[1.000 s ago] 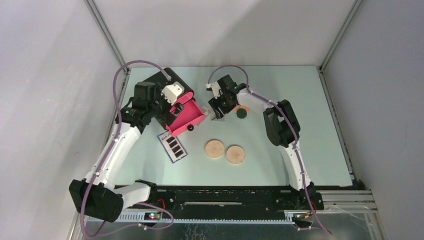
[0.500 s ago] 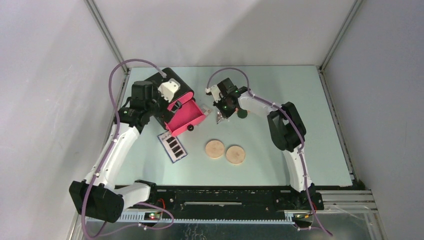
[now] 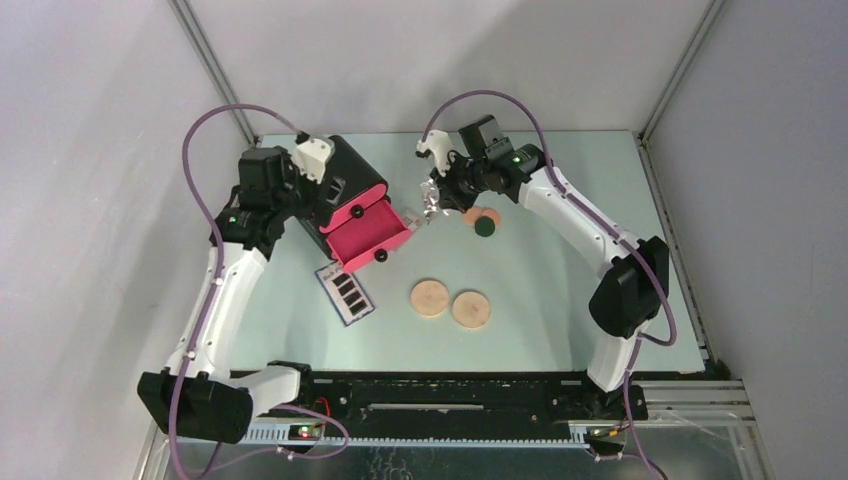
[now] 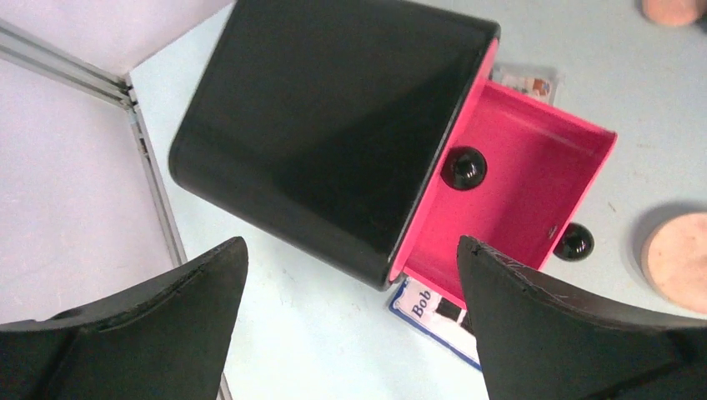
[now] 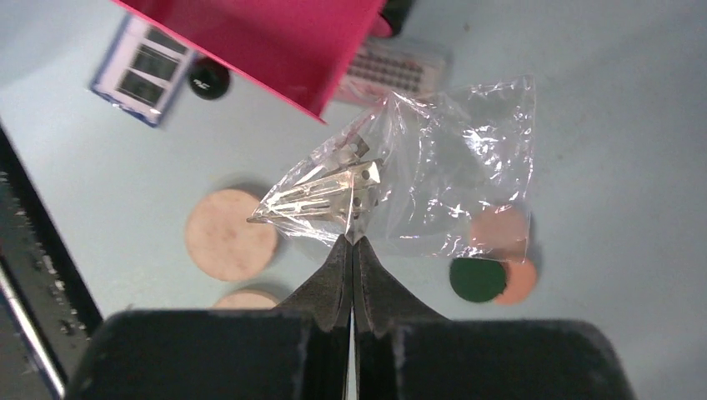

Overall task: Organize the makeup
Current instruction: Pick up the makeup from the center of the board.

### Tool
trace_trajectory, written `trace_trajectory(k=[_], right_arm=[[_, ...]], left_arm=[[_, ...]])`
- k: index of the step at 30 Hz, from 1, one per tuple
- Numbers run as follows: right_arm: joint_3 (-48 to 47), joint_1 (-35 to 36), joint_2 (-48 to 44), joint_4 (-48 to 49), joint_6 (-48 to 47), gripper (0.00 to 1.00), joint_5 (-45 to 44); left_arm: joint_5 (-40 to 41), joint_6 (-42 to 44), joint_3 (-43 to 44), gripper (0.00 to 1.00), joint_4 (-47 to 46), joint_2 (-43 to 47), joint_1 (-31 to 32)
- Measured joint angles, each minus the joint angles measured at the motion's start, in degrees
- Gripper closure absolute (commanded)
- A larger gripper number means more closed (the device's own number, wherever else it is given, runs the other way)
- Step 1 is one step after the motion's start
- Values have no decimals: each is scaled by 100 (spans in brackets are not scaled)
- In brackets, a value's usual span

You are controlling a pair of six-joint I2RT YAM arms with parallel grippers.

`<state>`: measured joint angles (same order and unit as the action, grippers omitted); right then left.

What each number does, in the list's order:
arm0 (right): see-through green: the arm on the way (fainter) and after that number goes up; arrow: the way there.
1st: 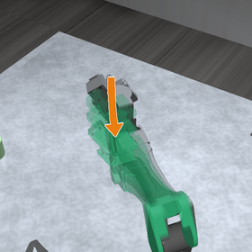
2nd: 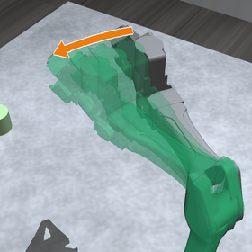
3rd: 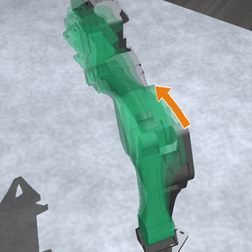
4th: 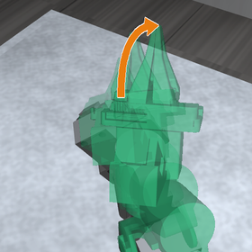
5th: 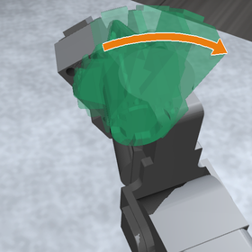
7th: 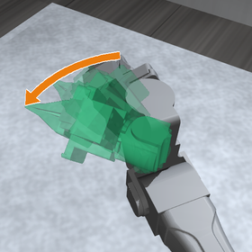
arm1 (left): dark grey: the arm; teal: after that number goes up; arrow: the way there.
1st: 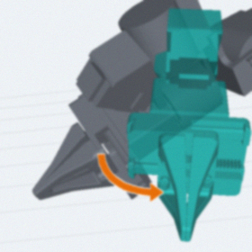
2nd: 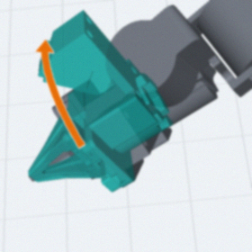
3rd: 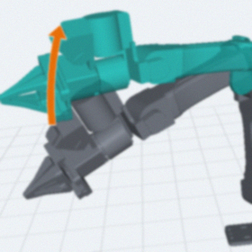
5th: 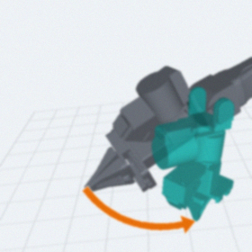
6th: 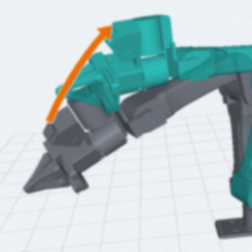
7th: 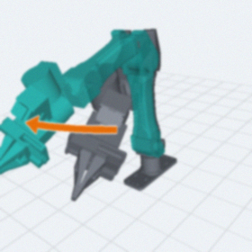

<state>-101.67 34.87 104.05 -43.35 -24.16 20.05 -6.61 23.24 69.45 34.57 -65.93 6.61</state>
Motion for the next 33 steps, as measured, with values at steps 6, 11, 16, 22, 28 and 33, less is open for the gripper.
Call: trace_trajectory(k=[6,11,16,22,28,33], right_arm=[[-769,251,481,-374,227,99,494],[-1480,516,1165,-605,579,98,706],[-1974,798,1703,-785,881,97,752],[-2413,1032,2153,-876,1233,95,776],[-2675,1134,2461,-903,1523,95,748],[-2868,1176,2706,-914,1696,93,750]], left_arm=[[221,-291,149,0,-131,70,-177],[610,-474,149,0,-232,197,-323],[791,-577,149,0,-293,306,-358],[820,-634,149,0,-345,354,-358],[804,-634,149,0,-358,398,-358],[793,-634,149,0,-358,411,-358]])
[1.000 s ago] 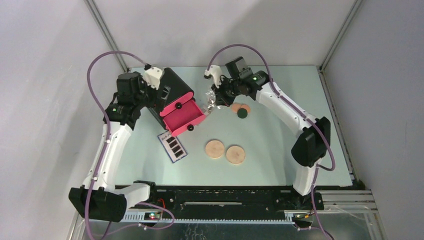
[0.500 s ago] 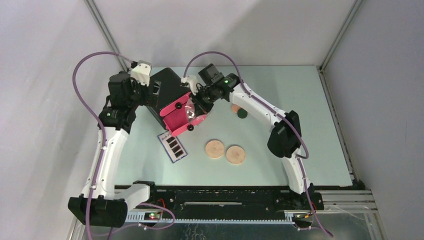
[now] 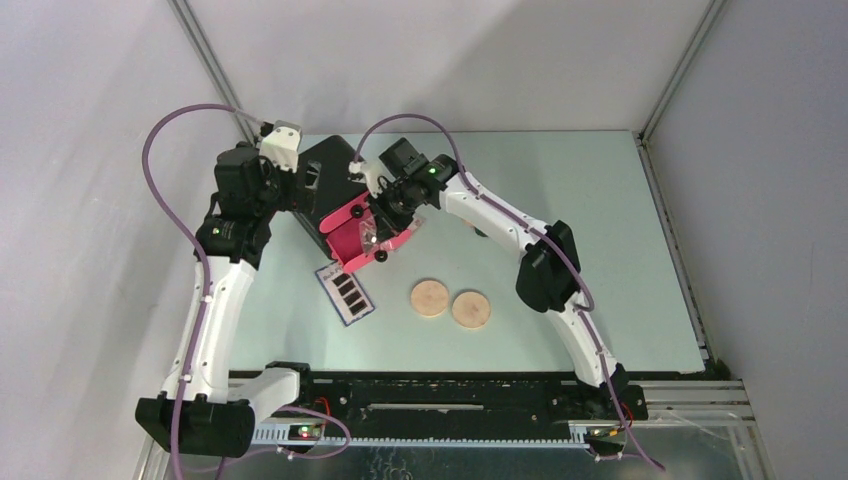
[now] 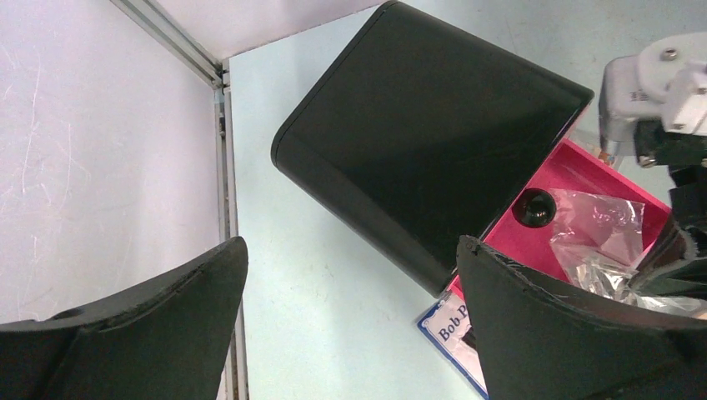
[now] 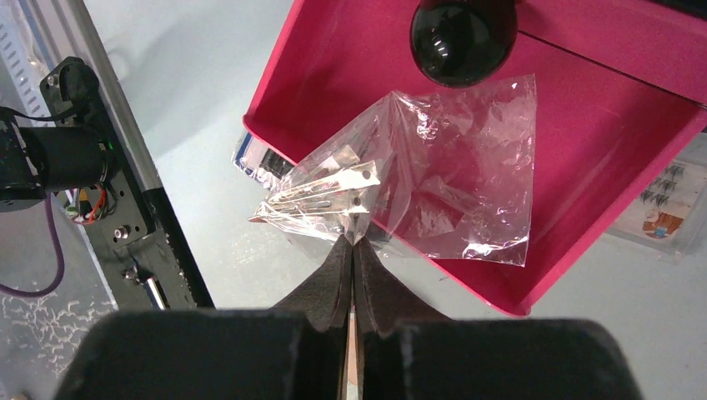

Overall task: Organize the makeup
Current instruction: Pick up the makeup from the center of the board, then place the makeup in the drawer.

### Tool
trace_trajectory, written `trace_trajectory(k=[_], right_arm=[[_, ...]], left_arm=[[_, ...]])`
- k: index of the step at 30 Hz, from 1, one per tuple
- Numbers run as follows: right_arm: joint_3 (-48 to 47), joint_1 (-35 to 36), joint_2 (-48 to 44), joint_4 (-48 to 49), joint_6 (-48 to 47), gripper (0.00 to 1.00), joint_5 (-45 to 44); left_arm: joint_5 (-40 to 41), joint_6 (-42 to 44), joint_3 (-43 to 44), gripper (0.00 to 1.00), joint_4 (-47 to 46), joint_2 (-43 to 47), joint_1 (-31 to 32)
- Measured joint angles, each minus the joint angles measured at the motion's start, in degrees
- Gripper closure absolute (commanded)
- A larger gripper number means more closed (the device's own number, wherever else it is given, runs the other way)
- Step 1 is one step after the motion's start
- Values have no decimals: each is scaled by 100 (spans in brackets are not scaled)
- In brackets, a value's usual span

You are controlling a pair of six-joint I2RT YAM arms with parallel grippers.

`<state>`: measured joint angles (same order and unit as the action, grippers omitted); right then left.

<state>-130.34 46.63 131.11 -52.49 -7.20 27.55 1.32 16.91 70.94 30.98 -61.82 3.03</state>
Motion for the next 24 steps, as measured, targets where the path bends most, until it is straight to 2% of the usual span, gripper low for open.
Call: trace_trajectory(k=[15,20,24], right_arm=[[-256,66,426,273,234,87,-192],[-433,68,549,439,267,77,-415],[-468,68,573,527,284,63,-546]], left_arm=[[2,2,0,0,-2,0,0],[7,2,0,0,-2,0,0],[11,2,0,0,-4,0,0]])
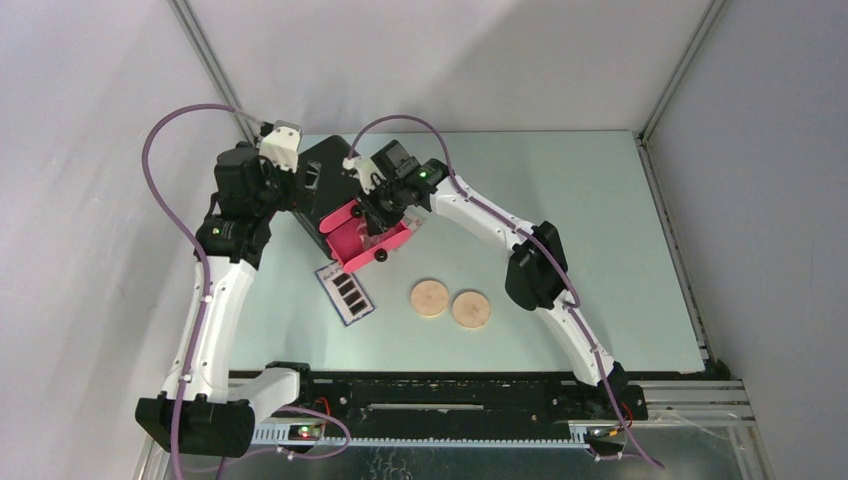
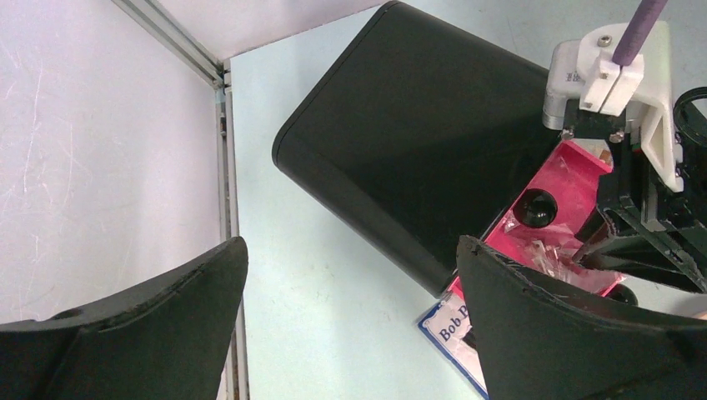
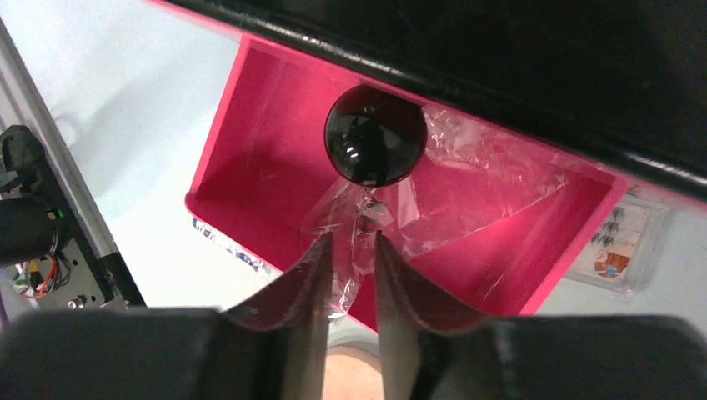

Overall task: Organize the makeup
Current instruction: Place the makeup in the drawer.

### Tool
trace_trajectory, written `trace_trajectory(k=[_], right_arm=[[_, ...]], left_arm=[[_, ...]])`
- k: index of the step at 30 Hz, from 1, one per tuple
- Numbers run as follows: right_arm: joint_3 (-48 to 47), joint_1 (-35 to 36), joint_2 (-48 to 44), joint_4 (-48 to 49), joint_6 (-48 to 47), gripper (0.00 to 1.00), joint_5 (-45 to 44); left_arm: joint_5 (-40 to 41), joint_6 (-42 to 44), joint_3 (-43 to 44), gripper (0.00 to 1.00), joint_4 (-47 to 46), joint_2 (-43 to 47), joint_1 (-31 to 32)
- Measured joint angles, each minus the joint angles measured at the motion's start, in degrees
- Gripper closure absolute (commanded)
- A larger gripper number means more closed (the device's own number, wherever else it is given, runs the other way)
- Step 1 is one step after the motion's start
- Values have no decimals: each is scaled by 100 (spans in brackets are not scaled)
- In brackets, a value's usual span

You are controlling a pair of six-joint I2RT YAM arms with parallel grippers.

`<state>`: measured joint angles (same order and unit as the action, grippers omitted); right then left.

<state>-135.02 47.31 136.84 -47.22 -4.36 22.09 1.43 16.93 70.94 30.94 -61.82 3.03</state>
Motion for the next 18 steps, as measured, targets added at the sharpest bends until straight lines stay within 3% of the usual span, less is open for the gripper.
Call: trace_trajectory(k=[11,18], right_arm=[[-52,-57,-33,13,0,36,-63],[1233,-297,-1123,94,-83,29,-85]], left_arm=[[87,2,0,0,-48,0,0],[94,24,-63,0,-149,4,-2]])
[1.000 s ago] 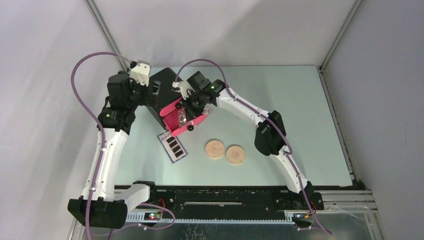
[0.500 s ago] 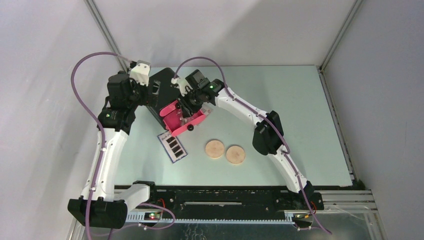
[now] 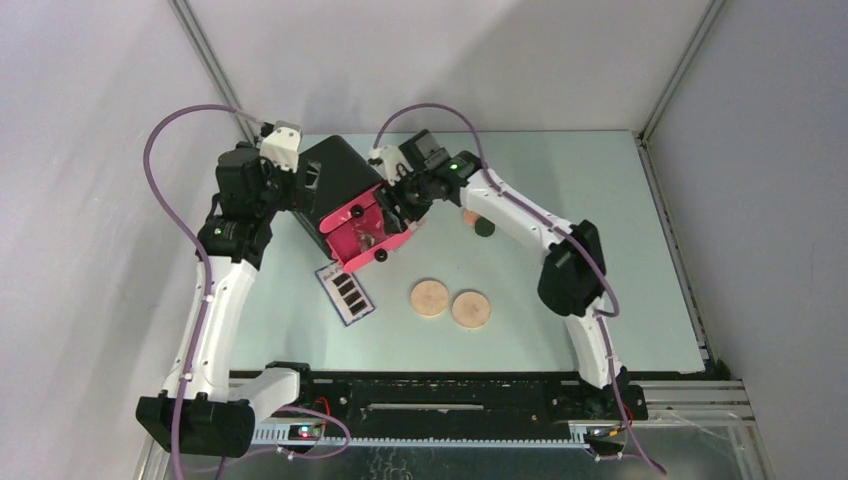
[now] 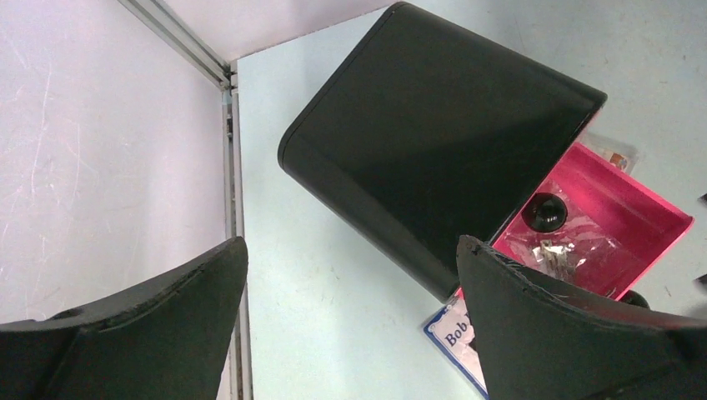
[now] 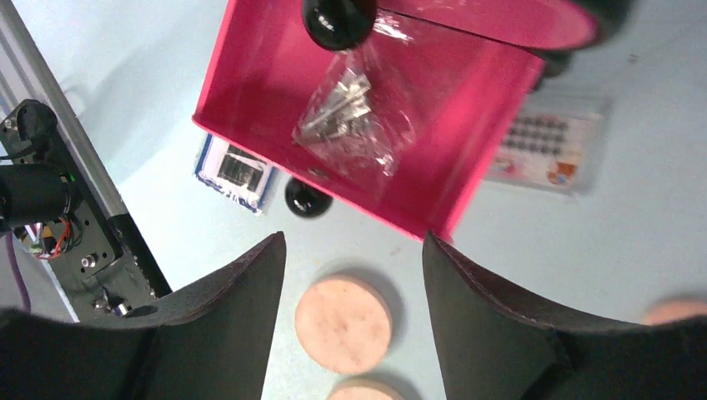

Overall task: Organize the makeup
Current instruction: Place the makeup in the drawer.

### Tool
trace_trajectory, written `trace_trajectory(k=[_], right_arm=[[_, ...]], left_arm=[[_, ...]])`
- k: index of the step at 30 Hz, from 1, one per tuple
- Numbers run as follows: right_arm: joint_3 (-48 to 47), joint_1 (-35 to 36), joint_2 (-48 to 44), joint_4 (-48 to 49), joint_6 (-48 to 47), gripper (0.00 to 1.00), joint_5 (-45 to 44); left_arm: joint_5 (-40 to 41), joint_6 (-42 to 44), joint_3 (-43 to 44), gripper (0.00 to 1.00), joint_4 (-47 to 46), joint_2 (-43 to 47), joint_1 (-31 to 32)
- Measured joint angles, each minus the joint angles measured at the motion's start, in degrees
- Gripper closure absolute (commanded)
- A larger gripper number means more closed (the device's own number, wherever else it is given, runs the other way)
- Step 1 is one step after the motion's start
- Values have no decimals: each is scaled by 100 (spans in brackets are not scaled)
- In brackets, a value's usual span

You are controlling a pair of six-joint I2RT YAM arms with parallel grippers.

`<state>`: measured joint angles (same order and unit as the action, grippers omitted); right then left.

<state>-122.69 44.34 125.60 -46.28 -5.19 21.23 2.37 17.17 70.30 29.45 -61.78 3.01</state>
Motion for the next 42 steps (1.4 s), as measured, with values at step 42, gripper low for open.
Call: trace_trajectory(k=[42], right_arm=[[-437,-1198,1165,780,-79,26,874]], left_arm=[[-2573,1722,-688,6,446,-142,216]])
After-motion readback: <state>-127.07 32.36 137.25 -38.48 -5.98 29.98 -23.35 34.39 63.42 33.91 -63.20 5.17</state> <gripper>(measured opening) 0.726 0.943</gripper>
